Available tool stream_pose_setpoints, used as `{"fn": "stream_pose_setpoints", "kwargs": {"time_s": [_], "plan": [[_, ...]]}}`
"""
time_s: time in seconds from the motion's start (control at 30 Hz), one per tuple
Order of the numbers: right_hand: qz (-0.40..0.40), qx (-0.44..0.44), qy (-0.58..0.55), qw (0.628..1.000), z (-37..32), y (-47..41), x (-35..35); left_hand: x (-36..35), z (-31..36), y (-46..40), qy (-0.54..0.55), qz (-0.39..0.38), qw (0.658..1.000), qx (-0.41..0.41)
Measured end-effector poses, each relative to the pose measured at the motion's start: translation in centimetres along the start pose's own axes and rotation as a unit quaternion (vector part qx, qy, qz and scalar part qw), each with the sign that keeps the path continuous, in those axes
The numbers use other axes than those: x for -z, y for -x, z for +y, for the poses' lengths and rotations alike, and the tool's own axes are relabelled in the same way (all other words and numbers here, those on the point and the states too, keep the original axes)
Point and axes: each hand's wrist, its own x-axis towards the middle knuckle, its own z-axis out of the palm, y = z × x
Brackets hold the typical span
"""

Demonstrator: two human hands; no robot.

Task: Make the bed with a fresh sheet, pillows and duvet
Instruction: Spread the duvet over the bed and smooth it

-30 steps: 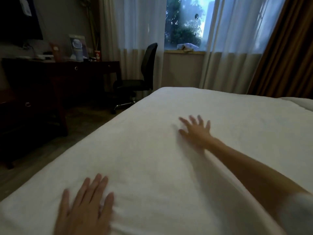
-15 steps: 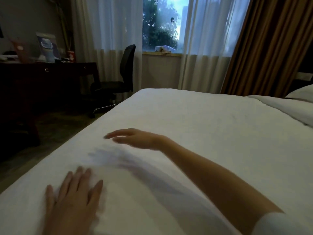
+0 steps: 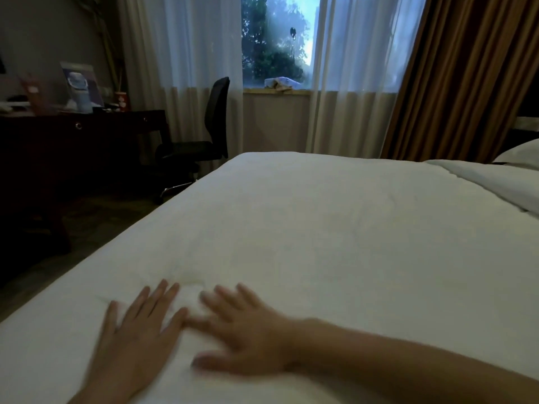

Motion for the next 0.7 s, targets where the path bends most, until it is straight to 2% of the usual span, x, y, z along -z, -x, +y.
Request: {"fn": "stream_pose_setpoints", "kwargs": {"time_s": [0.07,0.1,0.13,0.17,0.23,0.27,0.3,0.33,0.4,0.43,0.47,0.5,0.53,0.6,0.67,0.7], "plan": [[-0.011,0.145,-0.087,0.986,-0.8,1.6,0.7,-0.3,0.1,0.2,-0.021,0.032,0.997,-0.06],[0.015,0.171,-0.15,0.974,0.2,2.3,1.5,-0.4,0.1,0.2,-0.033,0.03,0.997,-0.066],[0.067,0.155,-0.189,0.967,2.3,3.0,2.2,-0.4,0.1,0.2,-0.029,0.03,0.997,-0.059],[0.135,0.101,-0.186,0.968,5.0,3.7,2.9,-0.5,-0.1,0.2,-0.003,0.039,0.998,-0.039],[0.231,-0.074,-0.082,0.967,12.2,5.4,3.7,-0.3,0.3,0.2,0.028,0.03,0.999,0.007],[0.227,-0.187,-0.026,0.956,16.2,6.4,3.5,0.0,0.6,0.0,0.034,0.038,0.999,0.011],[0.206,-0.308,0.012,0.929,19.7,7.5,3.3,0.0,0.7,-0.2,0.034,0.033,0.999,0.008],[0.192,-0.429,0.024,0.882,22.7,8.7,2.9,0.4,1.0,-0.4,0.03,0.026,0.999,0.014],[0.196,-0.619,-0.012,0.761,26.5,10.6,2.4,0.7,1.7,-1.5,0.023,0.018,0.999,0.027],[0.193,-0.68,-0.055,0.706,27.6,11.0,2.4,0.9,2.3,-1.9,0.023,0.018,0.999,0.033],[0.18,-0.712,-0.098,0.671,28.1,10.9,2.5,0.4,2.8,-2.3,0.029,0.019,0.999,0.039],[0.167,-0.727,-0.123,0.654,28.5,10.2,2.5,-0.2,3.0,-2.7,0.037,0.041,0.998,0.037],[0.155,-0.729,-0.133,0.653,28.7,9.2,2.5,-0.8,3.1,-3.2,0.044,0.062,0.997,0.031],[0.171,-0.704,-0.129,0.677,29.0,6.3,3.0,-1.4,3.2,-4.0,0.055,0.071,0.996,0.028],[0.179,-0.657,-0.123,0.722,27.9,2.3,4.4,-2.1,2.9,-4.6,0.008,0.075,0.997,0.026],[0.159,-0.627,-0.103,0.756,27.2,-0.7,4.8,-2.2,2.6,-4.7,0.009,0.063,0.998,0.024]]}}
